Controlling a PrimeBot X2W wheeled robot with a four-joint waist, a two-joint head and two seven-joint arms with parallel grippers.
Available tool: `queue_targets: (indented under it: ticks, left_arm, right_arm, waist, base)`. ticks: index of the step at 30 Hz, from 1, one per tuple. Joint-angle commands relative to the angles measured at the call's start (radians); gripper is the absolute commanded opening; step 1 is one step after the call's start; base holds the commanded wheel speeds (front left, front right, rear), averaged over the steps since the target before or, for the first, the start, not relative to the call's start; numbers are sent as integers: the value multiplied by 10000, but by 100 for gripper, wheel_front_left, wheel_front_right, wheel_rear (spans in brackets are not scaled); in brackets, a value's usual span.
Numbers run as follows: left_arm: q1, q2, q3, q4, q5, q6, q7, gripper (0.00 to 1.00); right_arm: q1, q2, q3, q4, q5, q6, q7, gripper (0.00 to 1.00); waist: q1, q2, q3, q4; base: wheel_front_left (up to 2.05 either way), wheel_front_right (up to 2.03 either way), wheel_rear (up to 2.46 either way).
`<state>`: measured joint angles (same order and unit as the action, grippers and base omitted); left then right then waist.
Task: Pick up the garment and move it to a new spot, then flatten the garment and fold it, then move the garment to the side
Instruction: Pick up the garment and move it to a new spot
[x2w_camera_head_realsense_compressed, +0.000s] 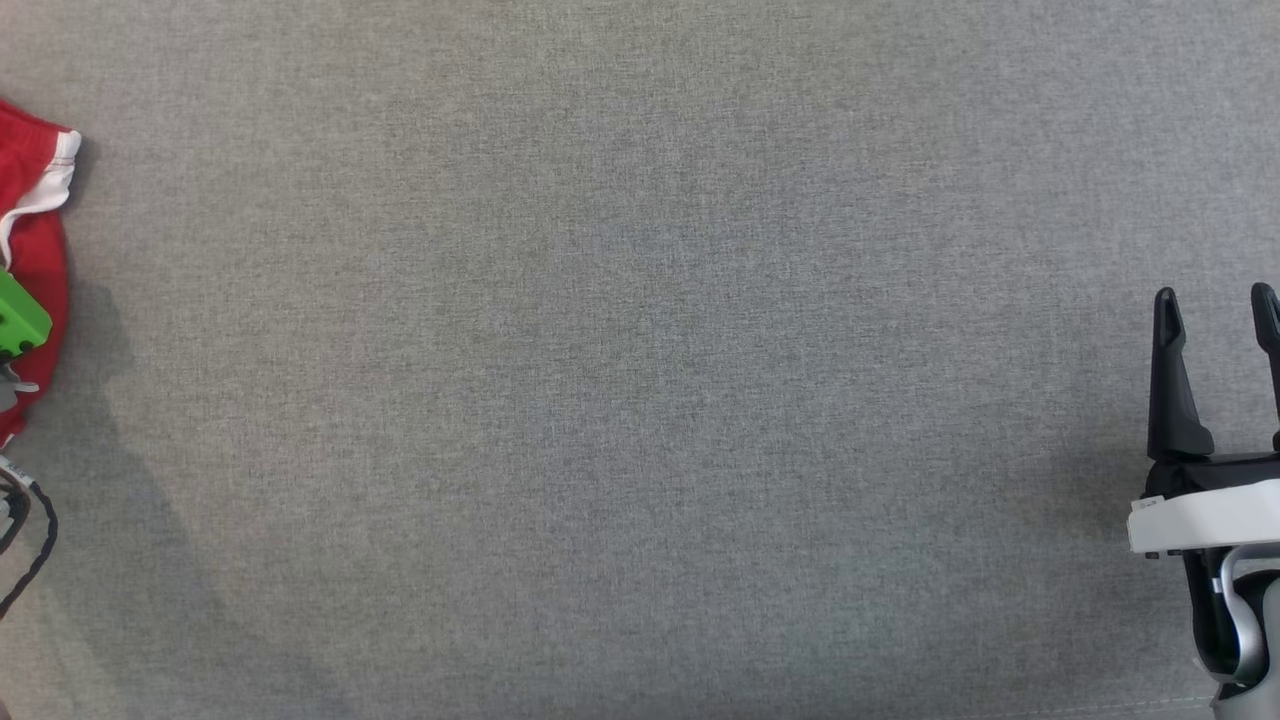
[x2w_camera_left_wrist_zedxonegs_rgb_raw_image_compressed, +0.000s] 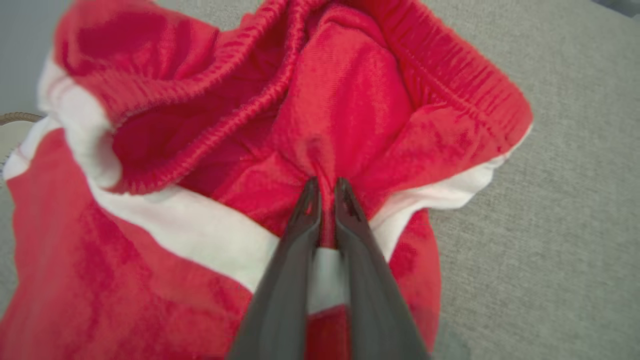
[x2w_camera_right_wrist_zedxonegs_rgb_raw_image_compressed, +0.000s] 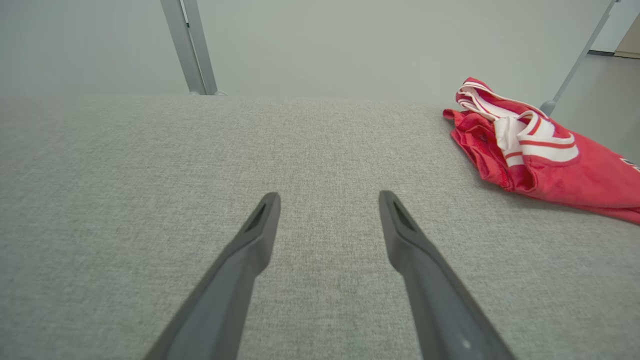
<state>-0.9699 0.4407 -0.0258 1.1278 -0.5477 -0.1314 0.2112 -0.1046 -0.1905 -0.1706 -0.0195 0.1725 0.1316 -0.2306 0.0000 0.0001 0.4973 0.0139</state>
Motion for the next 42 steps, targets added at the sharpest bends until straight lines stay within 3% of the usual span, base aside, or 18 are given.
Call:
queue_targets:
  ticks: [1, 16, 26, 32, 42]
  left_arm:
    - [0, 94, -62, 118, 63, 22, -175, 0]
    - [-921, 374, -974, -836, 525, 22, -3232, 0]
    - [-1817, 150, -2456, -3353, 424, 22, -3224, 0]
    - [-2034, -316, -3172, -4838, 341, 20, -2716, 0]
    - [-1249, -2110, -4282, -6002, 113, 92, -2351, 0]
  right_arm:
    - [-91, 24, 24, 2, -50, -20, 9, 100]
    - [-37, 327, 404, 684, 150, -20, -194, 100]
    - [-2, 806, 800, 1390, 342, -20, -339, 100]
    - [60, 1078, 923, 1580, 447, -20, -350, 100]
    - [146, 1315, 1001, 1540, 556, -20, -353, 100]
  waist:
    - [0, -1, -24, 4]
    - [0, -1, -1165, 124]
    - [0, -1, -2304, -586]
    - [0, -1, -2693, -1517]
    - [0, -1, -2832, -2574]
  base:
    - [0, 0, 0]
    - [0, 0, 0]
    - [0, 0, 0]
    - [0, 0, 0]
    - [0, 0, 0]
